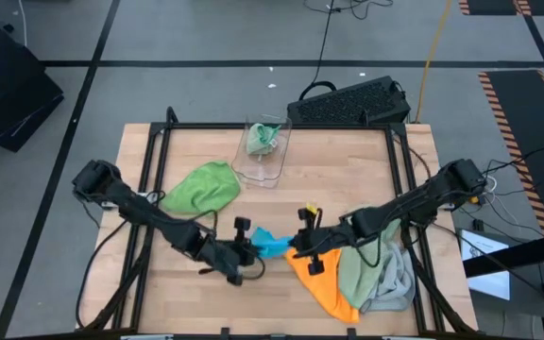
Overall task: Fold microfiber towels
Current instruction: Fold the blue towel
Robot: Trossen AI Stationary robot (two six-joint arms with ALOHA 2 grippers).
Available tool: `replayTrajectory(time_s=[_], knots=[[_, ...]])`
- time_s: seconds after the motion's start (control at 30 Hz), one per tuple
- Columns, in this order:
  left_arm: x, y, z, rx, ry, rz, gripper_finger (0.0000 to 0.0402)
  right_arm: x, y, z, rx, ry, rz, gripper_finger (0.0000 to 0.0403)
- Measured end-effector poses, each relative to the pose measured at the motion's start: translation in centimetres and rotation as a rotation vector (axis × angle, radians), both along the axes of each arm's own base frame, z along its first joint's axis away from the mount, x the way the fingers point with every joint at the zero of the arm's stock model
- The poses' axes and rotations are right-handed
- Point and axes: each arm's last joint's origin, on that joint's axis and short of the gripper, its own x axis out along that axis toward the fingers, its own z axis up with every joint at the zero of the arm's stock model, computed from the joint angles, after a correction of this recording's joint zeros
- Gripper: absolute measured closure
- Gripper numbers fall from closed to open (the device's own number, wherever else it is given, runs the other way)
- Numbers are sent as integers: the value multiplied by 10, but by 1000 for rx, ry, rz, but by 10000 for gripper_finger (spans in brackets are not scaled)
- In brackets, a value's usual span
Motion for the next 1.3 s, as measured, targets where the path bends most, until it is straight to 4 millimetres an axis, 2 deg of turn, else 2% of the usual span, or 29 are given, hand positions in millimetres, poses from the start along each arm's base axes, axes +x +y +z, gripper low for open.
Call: replayTrajectory(time_s=[0.17,0.27,0.53,0.67,0.8,1.03,1.2,1.3], knots=[[3,-22,-26,-27,23,-18,390,10,14,-25,80,13,56,402],[0,-34,-34,-54,17,-12,395,17,20,-35,120,1,74,402],[-17,-57,-32,-116,-41,79,372,35,29,-48,195,-94,108,402],[-27,-67,-33,-157,-36,100,370,37,30,-51,192,-96,108,403],[-41,-79,-33,-113,-78,137,361,36,30,-51,188,-94,105,403],[-63,-99,-29,-15,-219,174,268,37,30,-51,197,-96,71,403],[-65,-102,-28,-10,-248,178,202,38,30,-50,258,-107,33,403],[-59,-103,-33,-23,-240,161,174,39,30,-48,284,-123,22,403]])
